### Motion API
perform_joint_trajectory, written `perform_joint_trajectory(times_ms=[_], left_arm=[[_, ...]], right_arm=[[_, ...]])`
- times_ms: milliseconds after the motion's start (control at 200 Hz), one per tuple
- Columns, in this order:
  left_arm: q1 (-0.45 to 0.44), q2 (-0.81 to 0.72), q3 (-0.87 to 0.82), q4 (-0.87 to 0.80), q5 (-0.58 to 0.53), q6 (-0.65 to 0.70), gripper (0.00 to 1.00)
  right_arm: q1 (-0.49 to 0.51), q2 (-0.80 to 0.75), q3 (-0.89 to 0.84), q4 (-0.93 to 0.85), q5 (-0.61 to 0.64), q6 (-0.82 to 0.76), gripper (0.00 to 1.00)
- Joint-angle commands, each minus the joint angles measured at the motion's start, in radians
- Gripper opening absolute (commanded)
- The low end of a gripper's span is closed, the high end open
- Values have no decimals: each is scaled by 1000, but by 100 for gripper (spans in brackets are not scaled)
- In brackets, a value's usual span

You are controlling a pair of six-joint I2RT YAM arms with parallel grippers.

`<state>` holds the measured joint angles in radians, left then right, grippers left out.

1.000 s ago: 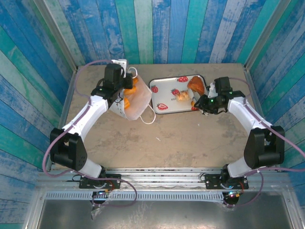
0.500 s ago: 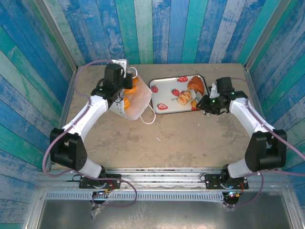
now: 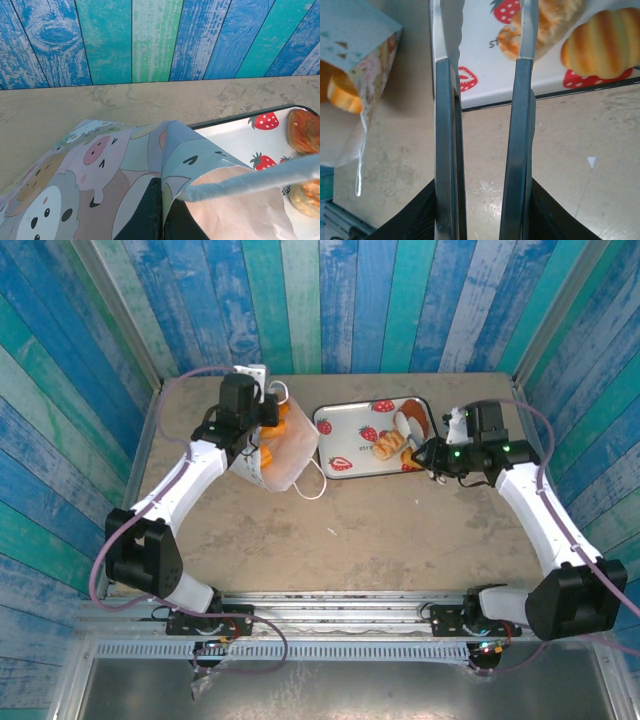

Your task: Take the fake bread out of the paper bag

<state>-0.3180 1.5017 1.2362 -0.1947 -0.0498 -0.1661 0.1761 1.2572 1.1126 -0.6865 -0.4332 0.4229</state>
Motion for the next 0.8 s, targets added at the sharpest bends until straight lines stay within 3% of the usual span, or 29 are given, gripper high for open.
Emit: perform_joint_trajectory(times_ms=[0,321,796], left_arm=[[2,-72,-10,26,10,-13,0],[2,-79,-20,27,8,-3,0],[2,-102,-39,22,32,48,0]], right_arm=[[58,-31,48,-18,-26,4,41],[302,21,165,-25,55,18,42],[543,253,336,-46,44,-62,42]])
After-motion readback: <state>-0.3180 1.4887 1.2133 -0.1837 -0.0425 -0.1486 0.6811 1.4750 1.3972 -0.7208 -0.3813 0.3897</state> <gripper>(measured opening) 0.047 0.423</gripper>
